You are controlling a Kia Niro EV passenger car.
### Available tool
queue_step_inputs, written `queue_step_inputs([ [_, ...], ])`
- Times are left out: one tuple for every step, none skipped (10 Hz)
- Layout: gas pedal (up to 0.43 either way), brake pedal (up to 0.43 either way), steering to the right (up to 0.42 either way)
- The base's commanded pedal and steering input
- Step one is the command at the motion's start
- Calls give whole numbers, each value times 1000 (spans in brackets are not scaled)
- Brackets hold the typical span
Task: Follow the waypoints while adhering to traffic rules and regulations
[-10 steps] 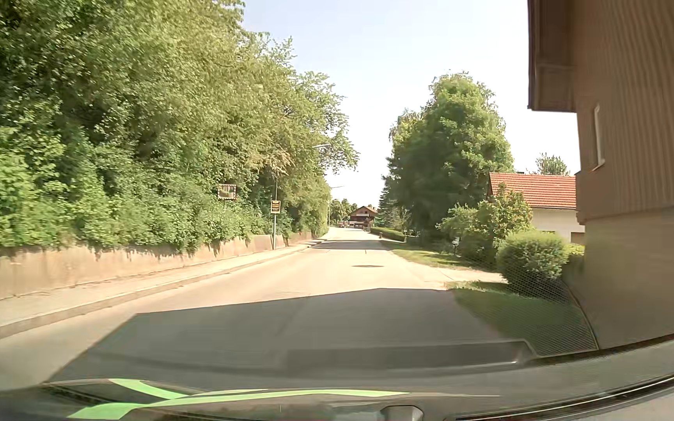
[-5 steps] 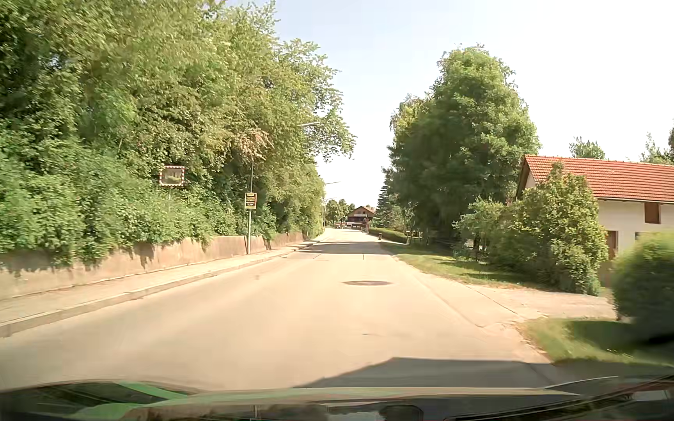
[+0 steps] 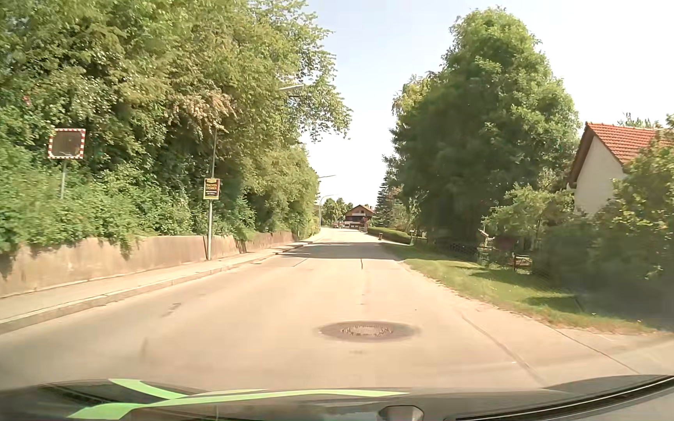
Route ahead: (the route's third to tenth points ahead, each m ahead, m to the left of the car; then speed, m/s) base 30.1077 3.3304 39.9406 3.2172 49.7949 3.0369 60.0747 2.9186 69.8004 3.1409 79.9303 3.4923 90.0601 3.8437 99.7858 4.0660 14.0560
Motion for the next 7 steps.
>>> queue_step_inputs([
  [47, 0, 2],
  [47, 0, 1],
  [47, 0, 0],
  [47, 0, -1],
  [47, 0, -1],
  [47, 0, -1],
  [47, 0, -1],
])
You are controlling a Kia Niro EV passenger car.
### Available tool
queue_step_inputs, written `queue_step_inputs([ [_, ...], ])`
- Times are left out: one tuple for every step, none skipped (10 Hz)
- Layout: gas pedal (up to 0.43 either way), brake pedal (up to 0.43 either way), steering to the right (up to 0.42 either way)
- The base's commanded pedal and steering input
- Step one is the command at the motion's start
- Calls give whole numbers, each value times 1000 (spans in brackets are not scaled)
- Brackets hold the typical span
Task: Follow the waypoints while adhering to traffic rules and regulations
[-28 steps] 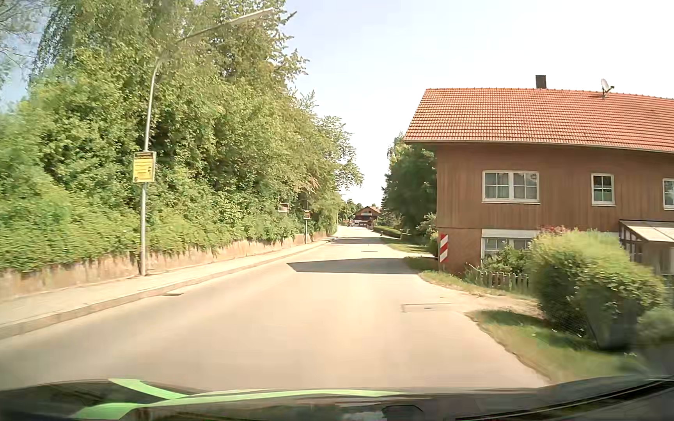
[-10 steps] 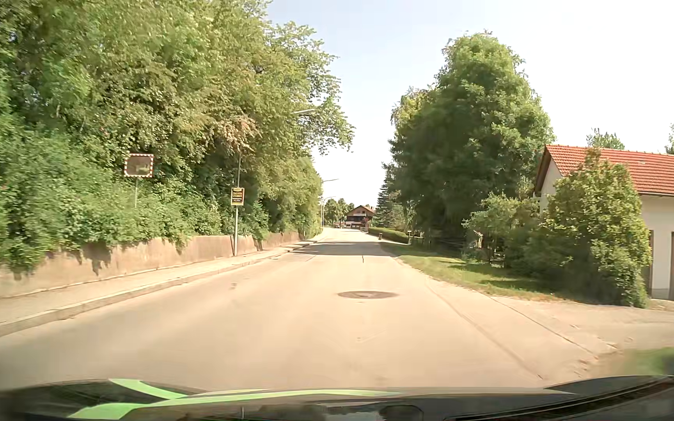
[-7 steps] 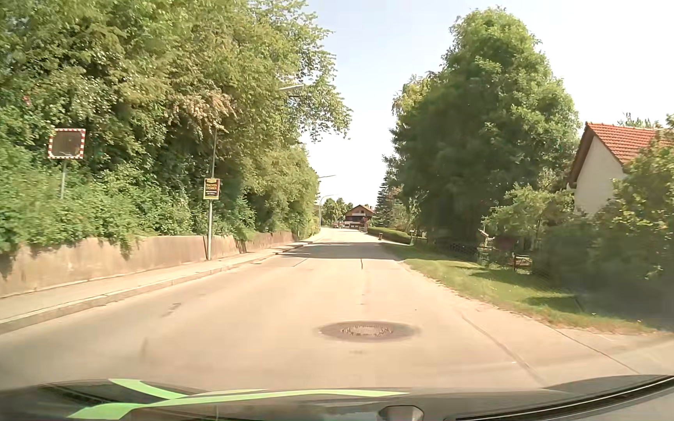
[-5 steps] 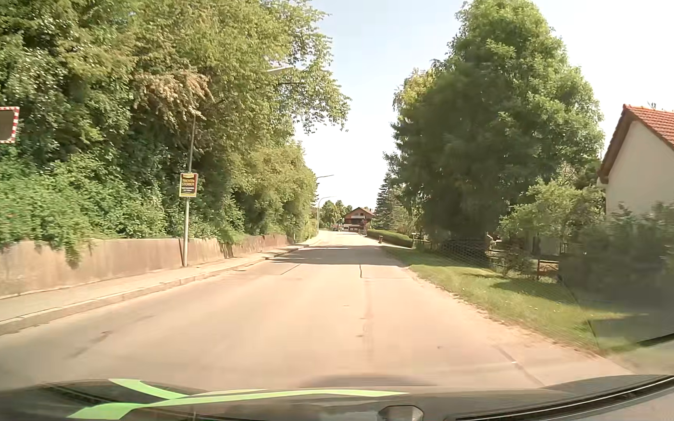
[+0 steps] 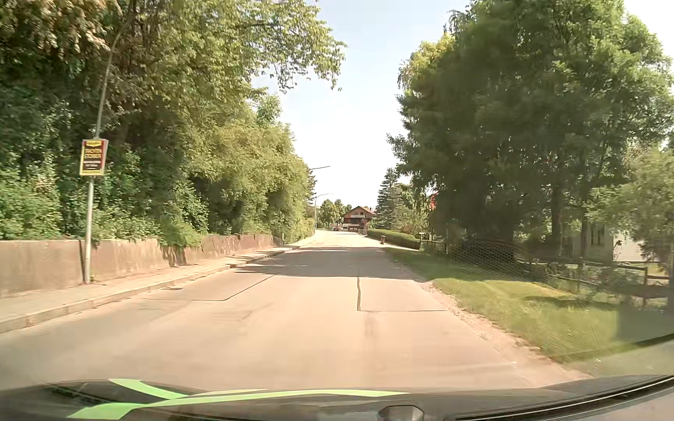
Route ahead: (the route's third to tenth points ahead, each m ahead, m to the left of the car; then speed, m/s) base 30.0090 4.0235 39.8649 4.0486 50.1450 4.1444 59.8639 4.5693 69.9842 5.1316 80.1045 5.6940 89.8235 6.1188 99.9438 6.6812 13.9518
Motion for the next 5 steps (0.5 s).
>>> queue_step_inputs([
  [47, 0, -1],
  [47, 0, -1],
  [47, 0, -1],
  [59, 0, -1],
  [59, 0, -1],
])
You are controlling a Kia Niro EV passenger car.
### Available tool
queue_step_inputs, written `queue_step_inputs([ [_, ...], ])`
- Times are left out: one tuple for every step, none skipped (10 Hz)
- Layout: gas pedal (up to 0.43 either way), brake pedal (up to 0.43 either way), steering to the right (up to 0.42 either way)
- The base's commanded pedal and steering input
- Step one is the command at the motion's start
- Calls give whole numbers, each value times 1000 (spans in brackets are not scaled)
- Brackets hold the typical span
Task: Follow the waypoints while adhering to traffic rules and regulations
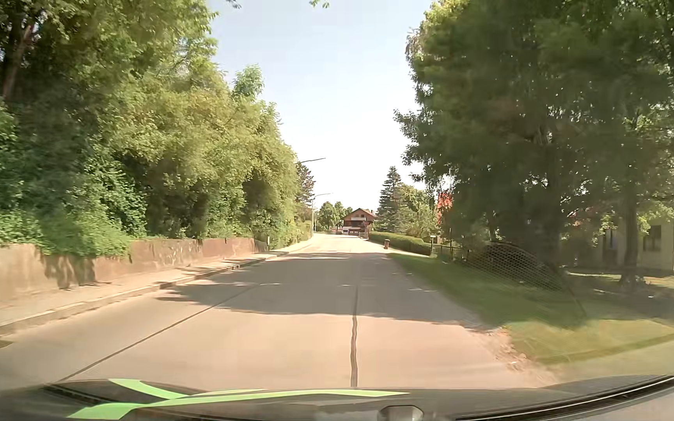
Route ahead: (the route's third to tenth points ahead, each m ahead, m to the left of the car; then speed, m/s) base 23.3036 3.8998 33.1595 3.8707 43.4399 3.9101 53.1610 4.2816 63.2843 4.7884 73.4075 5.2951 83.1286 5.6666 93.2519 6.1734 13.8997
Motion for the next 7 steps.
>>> queue_step_inputs([
  [67, 0, -1],
  [79, 0, -2],
  [79, 0, -3],
  [79, 0, -4],
  [79, 0, -4],
  [79, 0, -4],
  [79, 0, -4],
])
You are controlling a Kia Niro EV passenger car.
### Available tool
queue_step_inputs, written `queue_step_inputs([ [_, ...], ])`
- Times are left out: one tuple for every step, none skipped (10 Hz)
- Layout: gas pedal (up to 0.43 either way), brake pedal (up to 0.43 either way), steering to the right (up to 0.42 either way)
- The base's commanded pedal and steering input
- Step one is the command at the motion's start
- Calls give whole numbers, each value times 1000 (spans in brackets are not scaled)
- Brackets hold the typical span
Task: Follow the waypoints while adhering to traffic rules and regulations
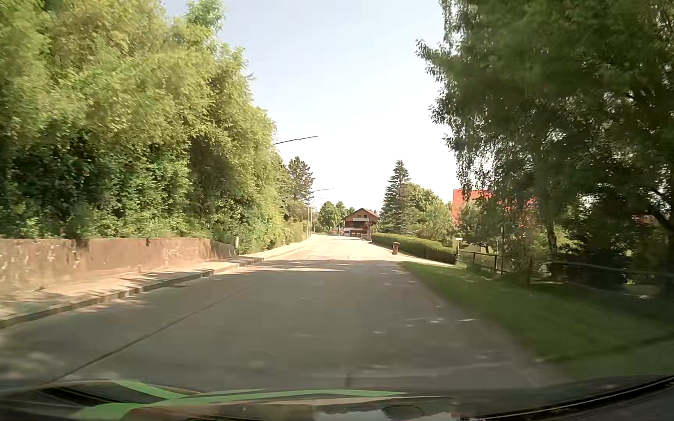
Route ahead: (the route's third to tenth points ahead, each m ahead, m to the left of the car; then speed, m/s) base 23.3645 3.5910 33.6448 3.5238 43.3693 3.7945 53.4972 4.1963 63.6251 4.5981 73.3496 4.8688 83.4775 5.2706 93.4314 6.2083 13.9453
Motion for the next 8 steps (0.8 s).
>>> queue_step_inputs([
  [79, 0, -4],
  [79, 0, -4],
  [79, 0, -4],
  [79, 0, -4],
  [98, 0, -4],
  [98, 0, -4],
  [98, 0, -4],
  [98, 0, -4],
])
